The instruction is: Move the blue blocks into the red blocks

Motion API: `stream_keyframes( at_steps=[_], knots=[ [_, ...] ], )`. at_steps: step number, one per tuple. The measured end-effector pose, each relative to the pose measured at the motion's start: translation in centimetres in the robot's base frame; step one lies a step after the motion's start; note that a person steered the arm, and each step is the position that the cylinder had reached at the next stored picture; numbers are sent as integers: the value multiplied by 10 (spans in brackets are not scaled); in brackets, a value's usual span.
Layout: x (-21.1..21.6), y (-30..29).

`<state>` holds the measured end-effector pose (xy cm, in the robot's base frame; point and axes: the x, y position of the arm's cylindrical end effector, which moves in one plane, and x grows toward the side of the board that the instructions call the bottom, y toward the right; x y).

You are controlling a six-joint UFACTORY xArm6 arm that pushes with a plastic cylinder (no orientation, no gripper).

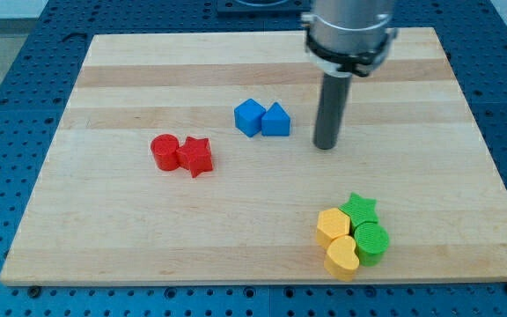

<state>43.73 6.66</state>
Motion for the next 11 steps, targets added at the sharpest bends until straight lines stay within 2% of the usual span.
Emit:
stream_keyframes(
  at_steps=[1,2,3,4,5,8,9,10,11],
  knots=[
    [-1,-49],
    [-2,-44],
    [-2,-9],
    [-16,-5],
    [-39,-26],
    [-45,-118],
    [-60,-100],
    [-80,-109],
    [-71,-148]
  ],
)
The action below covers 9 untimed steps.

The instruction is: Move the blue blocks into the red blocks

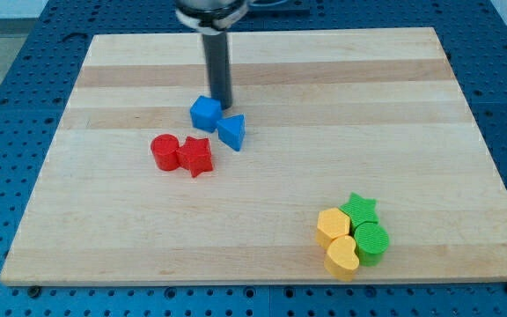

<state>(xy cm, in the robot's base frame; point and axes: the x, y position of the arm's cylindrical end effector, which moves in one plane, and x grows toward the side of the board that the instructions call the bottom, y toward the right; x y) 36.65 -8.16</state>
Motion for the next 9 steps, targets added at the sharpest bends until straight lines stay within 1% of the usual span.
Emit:
stream_keyframes(
  at_steps=[1,2,4,5,6,7,8,9],
  knots=[
    [16,-37],
    [16,-50],
    [9,-44],
    [-8,-35],
    [6,-21],
    [35,-21],
    [43,-23],
    [31,-19]
  ],
)
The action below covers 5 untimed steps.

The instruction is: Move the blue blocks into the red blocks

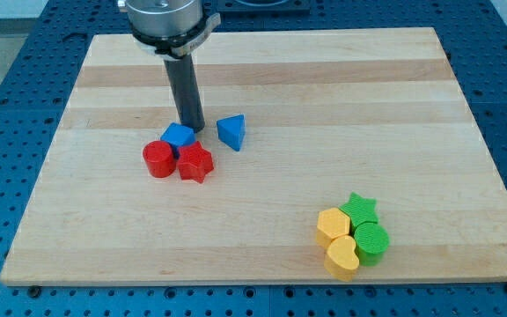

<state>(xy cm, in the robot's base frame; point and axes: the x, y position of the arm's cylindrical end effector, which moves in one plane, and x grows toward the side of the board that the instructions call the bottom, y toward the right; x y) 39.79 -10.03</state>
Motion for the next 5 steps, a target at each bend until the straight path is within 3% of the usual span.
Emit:
stream_keyframes(
  at_steps=[2,5],
  knots=[
    [-34,76],
    [11,72]
  ],
)
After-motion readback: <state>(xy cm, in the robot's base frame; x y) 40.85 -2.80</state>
